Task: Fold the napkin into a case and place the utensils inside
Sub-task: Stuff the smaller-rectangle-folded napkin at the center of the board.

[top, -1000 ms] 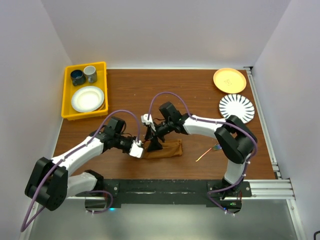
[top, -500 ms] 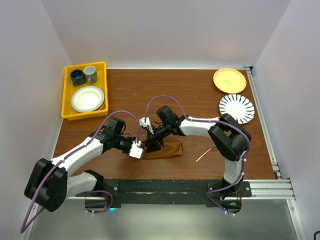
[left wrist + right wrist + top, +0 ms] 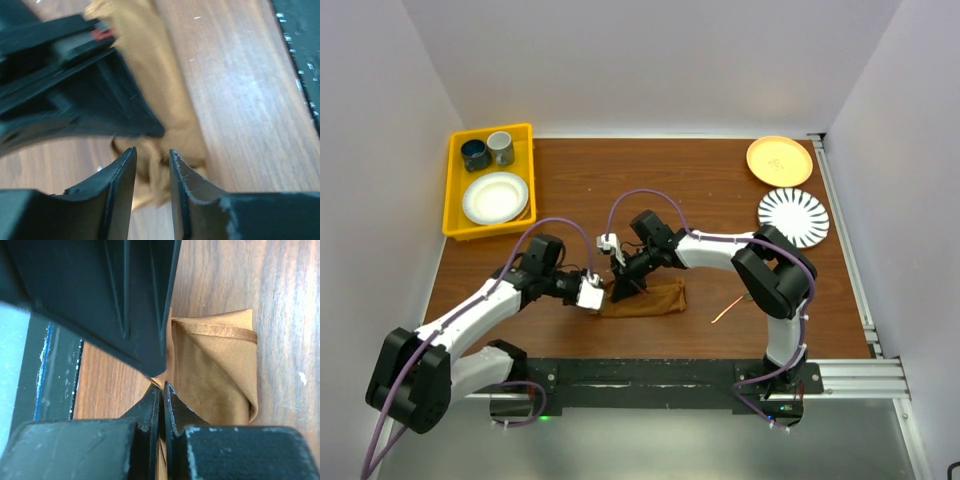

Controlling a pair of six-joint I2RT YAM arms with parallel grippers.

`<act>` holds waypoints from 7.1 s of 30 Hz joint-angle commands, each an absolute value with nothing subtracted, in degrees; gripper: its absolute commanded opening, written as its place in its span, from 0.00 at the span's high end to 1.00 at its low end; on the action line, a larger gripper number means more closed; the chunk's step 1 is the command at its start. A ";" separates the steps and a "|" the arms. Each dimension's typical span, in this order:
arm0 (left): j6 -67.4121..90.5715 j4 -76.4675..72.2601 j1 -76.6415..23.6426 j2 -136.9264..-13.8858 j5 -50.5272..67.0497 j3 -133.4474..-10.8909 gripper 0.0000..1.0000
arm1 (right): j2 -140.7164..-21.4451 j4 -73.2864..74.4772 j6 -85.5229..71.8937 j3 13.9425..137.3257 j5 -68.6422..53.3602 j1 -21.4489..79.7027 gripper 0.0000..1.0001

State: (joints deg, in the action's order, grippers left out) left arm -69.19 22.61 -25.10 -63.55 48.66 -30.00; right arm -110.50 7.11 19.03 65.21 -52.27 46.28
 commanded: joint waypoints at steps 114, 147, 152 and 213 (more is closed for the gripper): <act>-46.31 9.84 -21.35 -65.13 44.91 -29.10 0.56 | -107.75 3.43 5.80 62.93 -52.74 46.67 1.00; -51.06 12.39 -23.38 -73.48 48.34 -31.55 1.00 | -107.23 4.22 5.89 62.75 -53.00 46.06 1.00; -54.75 15.29 -23.38 -74.44 47.46 -31.64 1.00 | -106.87 5.18 4.84 62.49 -53.61 44.91 1.00; 22.42 -11.17 -17.14 -100.38 59.25 -36.30 0.65 | -104.15 1.85 8.53 59.24 -46.84 43.68 1.00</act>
State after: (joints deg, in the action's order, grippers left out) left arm 23.00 -10.22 -17.28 -101.78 60.12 -35.79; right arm -106.85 2.55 7.16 58.48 -46.98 43.44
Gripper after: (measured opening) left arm 0.339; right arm 0.015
